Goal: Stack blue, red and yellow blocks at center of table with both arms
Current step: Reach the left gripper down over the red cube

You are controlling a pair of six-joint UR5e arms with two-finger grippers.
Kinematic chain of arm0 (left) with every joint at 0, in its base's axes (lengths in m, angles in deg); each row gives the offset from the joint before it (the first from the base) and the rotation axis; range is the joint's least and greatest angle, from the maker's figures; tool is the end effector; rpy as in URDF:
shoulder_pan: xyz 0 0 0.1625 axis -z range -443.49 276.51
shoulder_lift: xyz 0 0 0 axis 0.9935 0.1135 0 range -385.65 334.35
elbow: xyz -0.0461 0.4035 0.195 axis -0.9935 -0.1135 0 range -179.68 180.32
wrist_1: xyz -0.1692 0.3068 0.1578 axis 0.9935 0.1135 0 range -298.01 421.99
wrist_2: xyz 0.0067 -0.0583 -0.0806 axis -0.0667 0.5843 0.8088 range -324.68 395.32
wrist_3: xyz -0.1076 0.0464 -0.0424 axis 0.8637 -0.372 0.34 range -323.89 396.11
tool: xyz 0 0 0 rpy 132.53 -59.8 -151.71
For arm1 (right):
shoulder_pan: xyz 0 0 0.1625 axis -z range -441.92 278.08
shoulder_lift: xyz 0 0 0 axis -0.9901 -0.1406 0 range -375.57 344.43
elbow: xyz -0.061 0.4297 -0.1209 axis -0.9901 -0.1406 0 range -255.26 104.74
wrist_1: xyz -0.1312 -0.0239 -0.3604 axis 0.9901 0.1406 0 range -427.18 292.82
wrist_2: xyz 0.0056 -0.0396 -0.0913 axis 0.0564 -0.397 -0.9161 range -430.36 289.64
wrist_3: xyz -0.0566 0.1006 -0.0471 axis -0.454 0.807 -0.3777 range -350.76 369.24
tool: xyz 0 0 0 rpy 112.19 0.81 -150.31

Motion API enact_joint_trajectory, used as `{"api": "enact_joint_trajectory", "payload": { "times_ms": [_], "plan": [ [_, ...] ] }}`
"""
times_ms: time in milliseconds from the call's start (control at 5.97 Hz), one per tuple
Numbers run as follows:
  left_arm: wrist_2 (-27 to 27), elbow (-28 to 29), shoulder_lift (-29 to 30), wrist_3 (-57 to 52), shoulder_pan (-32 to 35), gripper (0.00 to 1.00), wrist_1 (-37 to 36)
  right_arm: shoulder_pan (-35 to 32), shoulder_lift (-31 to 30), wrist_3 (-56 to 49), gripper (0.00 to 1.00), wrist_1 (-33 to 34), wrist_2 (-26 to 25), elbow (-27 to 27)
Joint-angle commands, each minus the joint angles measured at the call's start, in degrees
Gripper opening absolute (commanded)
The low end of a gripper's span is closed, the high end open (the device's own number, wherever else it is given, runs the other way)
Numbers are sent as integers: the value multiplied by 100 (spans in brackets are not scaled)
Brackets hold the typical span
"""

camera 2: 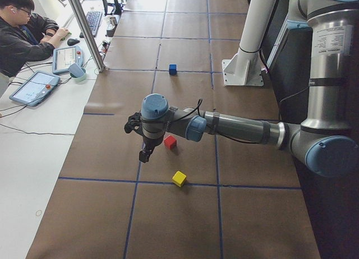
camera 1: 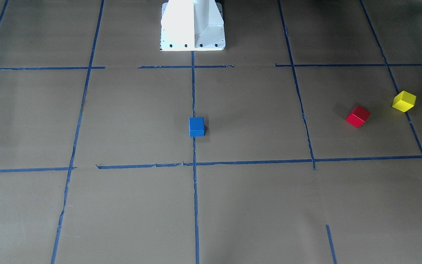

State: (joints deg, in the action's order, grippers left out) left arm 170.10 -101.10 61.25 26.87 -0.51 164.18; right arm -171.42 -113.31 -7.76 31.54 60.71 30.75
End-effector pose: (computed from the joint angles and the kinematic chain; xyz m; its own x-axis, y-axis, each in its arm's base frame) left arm 0.0107 -0.4588 0.6082 0.6472 0.4766 -0.5949 -0.2213 0.8643 0.4517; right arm 0.0479 -0.3953 0.6518 0.7184 -0.2936 0.6307 0.2288 0.9559 0.1844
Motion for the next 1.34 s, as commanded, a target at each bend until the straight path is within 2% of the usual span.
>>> {"api": "enact_joint_trajectory", "payload": {
  "times_ms": [0, 168, 335, 671, 838, 1173],
  "plan": [
    [-4, 8, 2, 19, -919, 100, 547, -138, -236, 4, 100, -20, 15, -115],
    [-22, 34, -50, 402, -1176, 100, 922, -138, -236, -5, 100, -20, 15, -150],
    [-65, 52, -216, 1311, -1588, 100, 1709, -138, -245, -5, 100, -20, 15, -151],
    [-756, 453, -350, 2537, -2413, 100, 3056, -138, -245, -5, 100, -20, 15, -160],
    [-1047, 587, -341, 2681, -2601, 100, 3262, -138, -245, 4, 100, -20, 15, -160],
    [-1068, 762, -332, 2673, -2734, 100, 3272, -138, -245, 4, 100, -20, 15, -160]
  ]
}}
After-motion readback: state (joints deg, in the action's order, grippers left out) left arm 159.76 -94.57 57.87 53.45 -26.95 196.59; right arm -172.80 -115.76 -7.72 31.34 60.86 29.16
